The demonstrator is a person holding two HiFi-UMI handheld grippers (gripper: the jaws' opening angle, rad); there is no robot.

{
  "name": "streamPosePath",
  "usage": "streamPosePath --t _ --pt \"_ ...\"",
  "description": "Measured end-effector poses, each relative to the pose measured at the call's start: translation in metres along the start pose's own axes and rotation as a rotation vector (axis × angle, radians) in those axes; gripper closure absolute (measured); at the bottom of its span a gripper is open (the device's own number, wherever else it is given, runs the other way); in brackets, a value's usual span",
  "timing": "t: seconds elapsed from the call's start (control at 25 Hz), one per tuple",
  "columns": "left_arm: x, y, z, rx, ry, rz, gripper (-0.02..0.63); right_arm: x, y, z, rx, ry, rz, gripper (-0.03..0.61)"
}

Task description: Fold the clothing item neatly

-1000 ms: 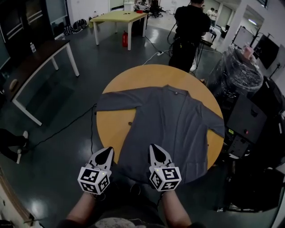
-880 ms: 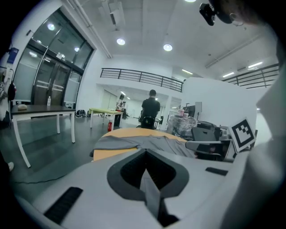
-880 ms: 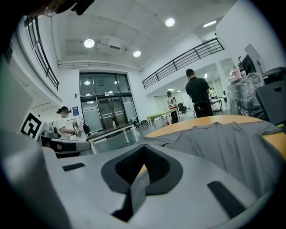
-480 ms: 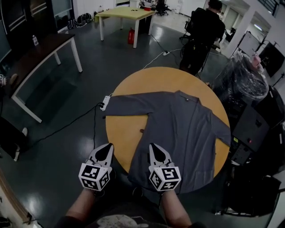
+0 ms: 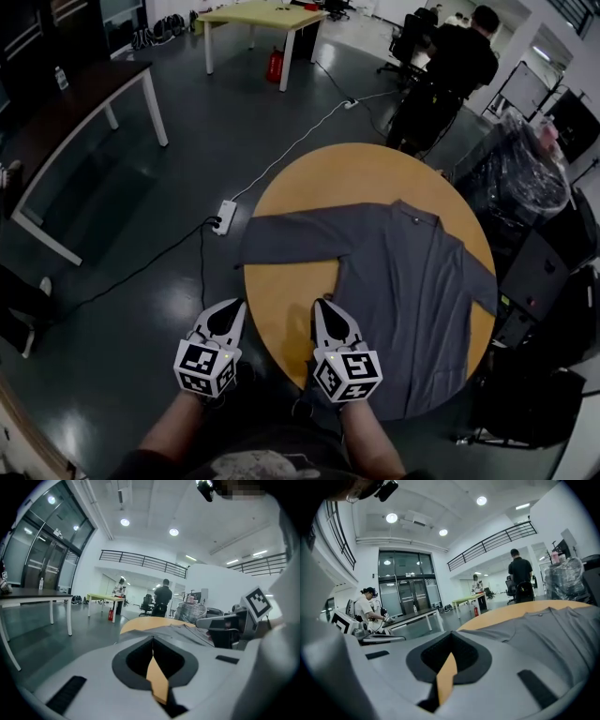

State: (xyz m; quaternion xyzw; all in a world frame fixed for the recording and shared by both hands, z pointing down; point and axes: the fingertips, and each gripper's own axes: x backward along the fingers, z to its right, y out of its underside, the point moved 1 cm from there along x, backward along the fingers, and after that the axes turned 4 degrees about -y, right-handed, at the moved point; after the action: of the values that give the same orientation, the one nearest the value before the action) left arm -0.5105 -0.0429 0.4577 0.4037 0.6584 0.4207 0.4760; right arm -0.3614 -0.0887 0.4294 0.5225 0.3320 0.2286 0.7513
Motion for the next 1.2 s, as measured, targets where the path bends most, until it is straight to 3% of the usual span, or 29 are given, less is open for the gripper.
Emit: streamPosePath --t 0.24,0.52,0.8,1.0,1.2 --pt "-0.039 0.029 -0.041 -0.02 0.039 -0.055 0.603 -0.031 0.014 0.0 -0.013 0.043 -0.039 0.589" --pt "-0.087 0.072 -0.099 -0.103 -0.02 -0.113 0.576 -0.051 0.036 0.009 -0.056 0.1 -0.094 0.589" --pt "-0.129 0.109 -0.12 -0.22 -0.048 -0.182 0.483 -0.059 0.052 0.018 -0.094 0.142 -0.124 0.589" --pt "-0.151 0.136 -0.129 -0.29 -0.053 -0.259 0.462 -0.061 0.054 0.028 -0.107 0.169 -0.12 0.589" --pt "-0.165 0.14 -0.131 -0.316 -0.063 -0.263 0.462 -0.065 0.059 0.032 -0.136 0.184 -0.115 0.589"
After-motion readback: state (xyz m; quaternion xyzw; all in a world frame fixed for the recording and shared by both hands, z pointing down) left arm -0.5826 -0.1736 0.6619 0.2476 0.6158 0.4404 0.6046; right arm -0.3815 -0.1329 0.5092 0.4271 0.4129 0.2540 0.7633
